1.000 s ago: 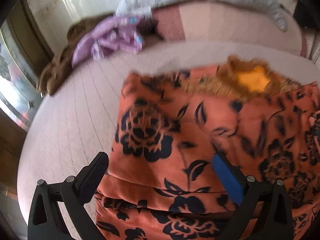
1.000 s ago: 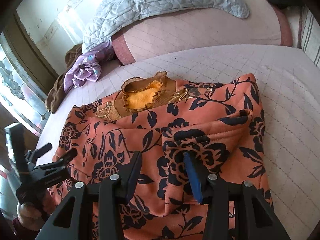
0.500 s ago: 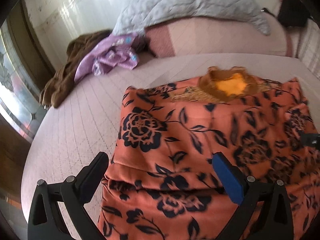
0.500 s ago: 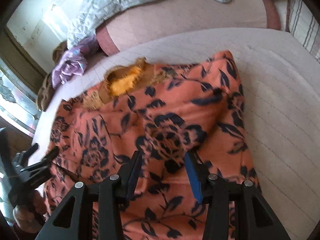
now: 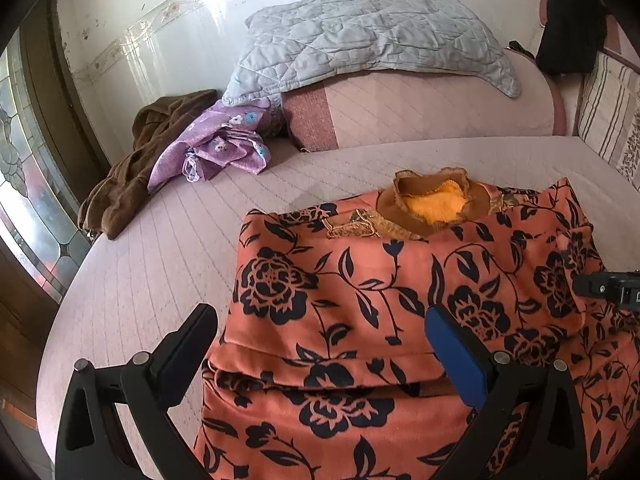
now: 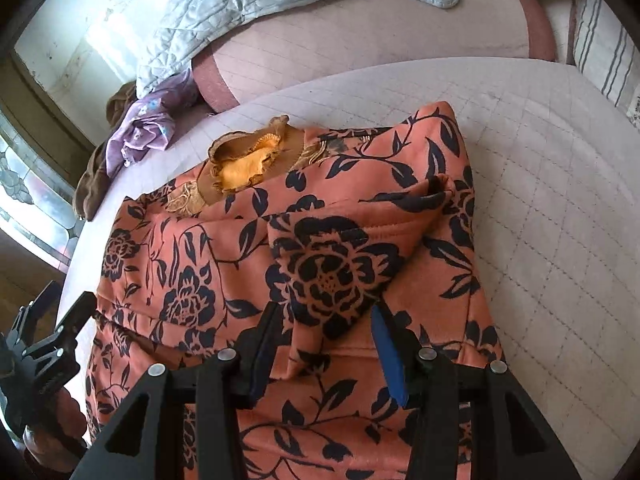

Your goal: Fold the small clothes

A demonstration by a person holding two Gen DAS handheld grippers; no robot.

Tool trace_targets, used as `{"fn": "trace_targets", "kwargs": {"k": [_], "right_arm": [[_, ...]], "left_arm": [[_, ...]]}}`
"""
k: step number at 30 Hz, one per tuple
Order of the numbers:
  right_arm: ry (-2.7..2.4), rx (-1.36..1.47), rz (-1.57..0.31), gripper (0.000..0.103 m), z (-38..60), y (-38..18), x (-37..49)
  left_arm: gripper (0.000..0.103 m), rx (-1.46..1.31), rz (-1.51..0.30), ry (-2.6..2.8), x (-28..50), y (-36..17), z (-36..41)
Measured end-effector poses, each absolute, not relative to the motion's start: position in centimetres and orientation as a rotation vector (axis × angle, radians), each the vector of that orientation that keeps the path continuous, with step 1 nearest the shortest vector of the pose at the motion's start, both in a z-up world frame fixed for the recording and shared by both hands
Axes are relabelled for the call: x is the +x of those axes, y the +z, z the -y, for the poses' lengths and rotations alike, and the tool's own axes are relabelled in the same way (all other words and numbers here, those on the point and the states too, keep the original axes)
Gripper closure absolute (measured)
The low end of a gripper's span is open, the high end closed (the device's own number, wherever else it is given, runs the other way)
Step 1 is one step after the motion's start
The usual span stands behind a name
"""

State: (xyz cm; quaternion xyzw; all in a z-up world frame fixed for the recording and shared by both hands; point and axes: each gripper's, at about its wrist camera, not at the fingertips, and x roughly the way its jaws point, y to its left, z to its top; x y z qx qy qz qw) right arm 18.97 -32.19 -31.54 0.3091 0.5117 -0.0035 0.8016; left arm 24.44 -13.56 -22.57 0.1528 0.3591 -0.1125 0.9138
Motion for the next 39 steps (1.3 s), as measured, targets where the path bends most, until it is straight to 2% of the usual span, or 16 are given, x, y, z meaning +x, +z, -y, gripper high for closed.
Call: {"fn": "trace_targets", "kwargs": {"k": [6, 20, 31, 39], "right_arm": [[-0.01, 0.635, -1.191, 0.048, 31.5, -33.8, 20.3], [-0.007, 0.629, -1.06, 0.048, 31.8, -30.9, 19.1], [-0.001, 0.614, -1.041, 0.047, 32.4, -30.1, 17.5], [-0.09, 0.635, -1.0, 0.048, 33.2, -28.1, 12.8]], "left_arm": [[0.0, 0.321, -0.746, -0.234, 25.0, -23.0, 13.6], [0.0, 0.336, -0.725, -0.231, 24.5, -22.7, 13.6], [0.0, 0.342, -0.717, -0.248, 23.9, -22.5, 13.8], [0.0, 0.384, -0.735, -0.302, 22.2, -23.8, 14.3]]}}
